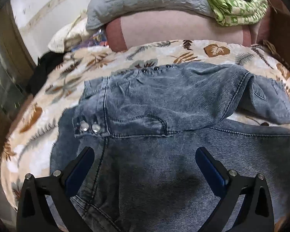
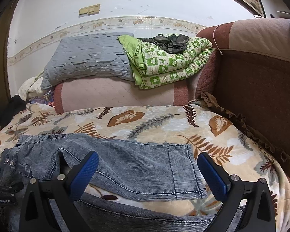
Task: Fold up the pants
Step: 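Position both grippers open over the grey jeans waistband and leg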
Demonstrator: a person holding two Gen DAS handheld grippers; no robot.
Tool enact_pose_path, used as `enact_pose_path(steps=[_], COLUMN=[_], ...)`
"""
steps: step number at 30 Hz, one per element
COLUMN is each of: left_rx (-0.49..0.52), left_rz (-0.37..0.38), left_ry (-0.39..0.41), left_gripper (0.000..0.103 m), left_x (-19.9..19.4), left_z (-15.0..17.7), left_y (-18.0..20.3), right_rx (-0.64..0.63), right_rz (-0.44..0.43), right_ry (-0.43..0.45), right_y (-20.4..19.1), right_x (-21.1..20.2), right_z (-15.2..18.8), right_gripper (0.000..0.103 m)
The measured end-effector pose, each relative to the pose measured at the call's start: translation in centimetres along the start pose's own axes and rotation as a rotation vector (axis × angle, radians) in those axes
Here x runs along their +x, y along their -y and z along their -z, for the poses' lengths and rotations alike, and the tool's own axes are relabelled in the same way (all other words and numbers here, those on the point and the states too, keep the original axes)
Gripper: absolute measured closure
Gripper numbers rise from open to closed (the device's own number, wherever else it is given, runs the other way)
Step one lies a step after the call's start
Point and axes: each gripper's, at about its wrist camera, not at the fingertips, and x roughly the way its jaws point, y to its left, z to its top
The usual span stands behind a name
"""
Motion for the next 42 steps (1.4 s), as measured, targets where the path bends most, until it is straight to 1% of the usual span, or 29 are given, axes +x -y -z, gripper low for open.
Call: enact_pose_path(steps=[1,5,8,18,42], left_rx=[0.011,0.013,0.010,0.009,-0.021], left_rz=[-0.017,-0.023,-0.049,-0.023,-0.005], left_ry=[0.007,0.001,-0.005,-0.014,-0.023], left_gripper=[0.000,0.000,0.000,0.000,0.000], left_x=[-0.2,-0.3,0.1,0.6,1.1], left_z=[0.0,-0.4,-0.6,-0.8,-1.0], left_y=[0.2,0.1,0.2,0.2,-1.0], right_rx=[0.002,0.007,0.014,0.018,0.019], right_rz=[0.001,0.009,0.014,0.016,0.018], right_ry=[-0.002,-0.003,-0.006,-0.016,-0.021], right_y=[0.1,0.4,0.6,0.8,0.8], right_x=[0.0,0.1,0.2,0.5,0.7], right_z=[0.0,0.0,0.0,0.0,0.1], right_gripper=[0.000,0.000,0.000,0.000,0.000])
